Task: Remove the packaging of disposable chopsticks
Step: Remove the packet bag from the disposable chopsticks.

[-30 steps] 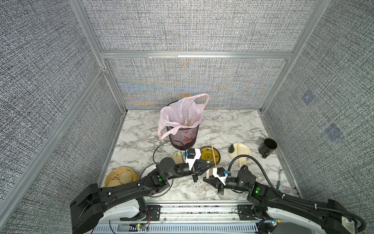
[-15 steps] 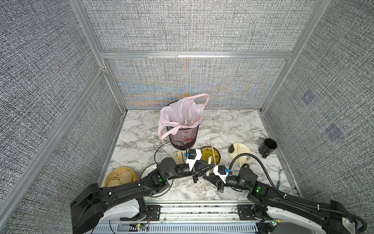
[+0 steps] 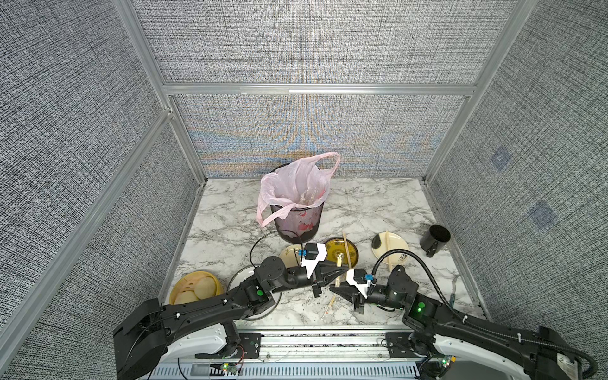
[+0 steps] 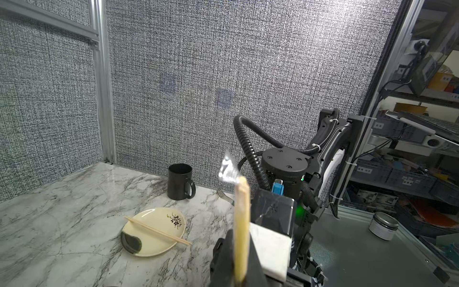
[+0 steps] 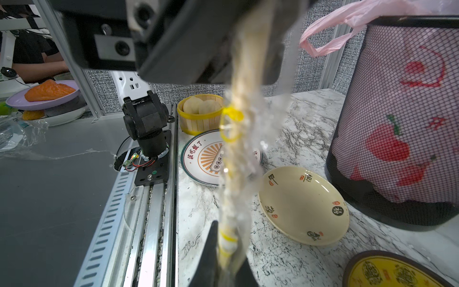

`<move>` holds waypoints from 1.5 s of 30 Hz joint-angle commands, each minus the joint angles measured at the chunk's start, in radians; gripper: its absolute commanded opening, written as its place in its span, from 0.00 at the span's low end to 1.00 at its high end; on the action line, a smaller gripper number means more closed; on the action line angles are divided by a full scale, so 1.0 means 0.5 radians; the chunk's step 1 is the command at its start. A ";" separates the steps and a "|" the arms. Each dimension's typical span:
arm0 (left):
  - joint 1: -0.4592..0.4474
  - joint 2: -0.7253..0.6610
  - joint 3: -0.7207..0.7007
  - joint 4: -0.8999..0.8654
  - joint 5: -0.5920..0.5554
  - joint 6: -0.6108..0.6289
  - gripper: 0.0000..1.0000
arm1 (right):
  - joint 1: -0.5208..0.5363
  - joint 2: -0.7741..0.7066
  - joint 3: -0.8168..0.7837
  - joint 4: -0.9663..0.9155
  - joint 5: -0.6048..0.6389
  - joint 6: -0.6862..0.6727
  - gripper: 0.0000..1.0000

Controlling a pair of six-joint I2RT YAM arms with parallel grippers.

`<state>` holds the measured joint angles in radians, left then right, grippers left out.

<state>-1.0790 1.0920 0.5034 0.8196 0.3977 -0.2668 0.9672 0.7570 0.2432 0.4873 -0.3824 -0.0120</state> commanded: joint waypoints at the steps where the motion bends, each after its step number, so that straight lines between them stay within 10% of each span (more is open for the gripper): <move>1: 0.001 0.014 -0.031 -0.141 0.002 -0.002 0.01 | -0.002 -0.020 0.071 0.187 -0.037 -0.068 0.00; 45: 0.001 0.142 -0.128 0.001 -0.027 -0.066 0.08 | -0.017 -0.093 0.105 0.233 -0.110 -0.120 0.00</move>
<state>-1.0794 1.1599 0.4522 0.9981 0.3943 -0.2924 0.9554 0.7197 0.2977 0.3470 -0.3965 -0.0525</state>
